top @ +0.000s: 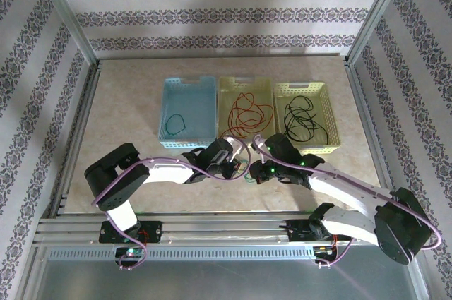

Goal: Untangle the cables

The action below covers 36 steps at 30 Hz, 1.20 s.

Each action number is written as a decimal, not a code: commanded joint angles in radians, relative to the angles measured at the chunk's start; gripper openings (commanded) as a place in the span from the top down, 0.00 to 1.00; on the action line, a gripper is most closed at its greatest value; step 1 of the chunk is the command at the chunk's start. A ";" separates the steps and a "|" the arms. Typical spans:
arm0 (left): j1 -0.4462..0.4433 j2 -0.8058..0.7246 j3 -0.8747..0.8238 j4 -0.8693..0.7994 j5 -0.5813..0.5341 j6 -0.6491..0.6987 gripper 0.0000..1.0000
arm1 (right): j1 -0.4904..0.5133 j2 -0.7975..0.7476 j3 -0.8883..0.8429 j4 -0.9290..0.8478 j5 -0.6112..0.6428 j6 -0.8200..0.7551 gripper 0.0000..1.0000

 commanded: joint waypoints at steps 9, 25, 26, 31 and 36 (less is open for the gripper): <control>0.010 -0.195 -0.134 0.018 0.059 -0.019 1.00 | -0.319 -0.092 -0.093 -0.024 0.067 0.147 1.00; 0.008 -0.258 -0.087 -0.041 0.073 -0.002 1.00 | -0.134 -0.182 -0.034 0.040 -0.072 0.030 0.65; 0.008 -0.261 -0.083 -0.042 0.069 0.000 1.00 | -0.118 -0.163 -0.024 0.034 -0.072 0.019 0.64; 0.008 -0.267 -0.073 -0.047 0.060 0.011 1.00 | -0.044 -0.113 0.006 0.020 -0.046 -0.014 0.64; 0.007 -0.273 -0.072 -0.044 0.059 0.008 1.00 | 0.013 -0.047 0.048 0.007 -0.030 -0.042 0.64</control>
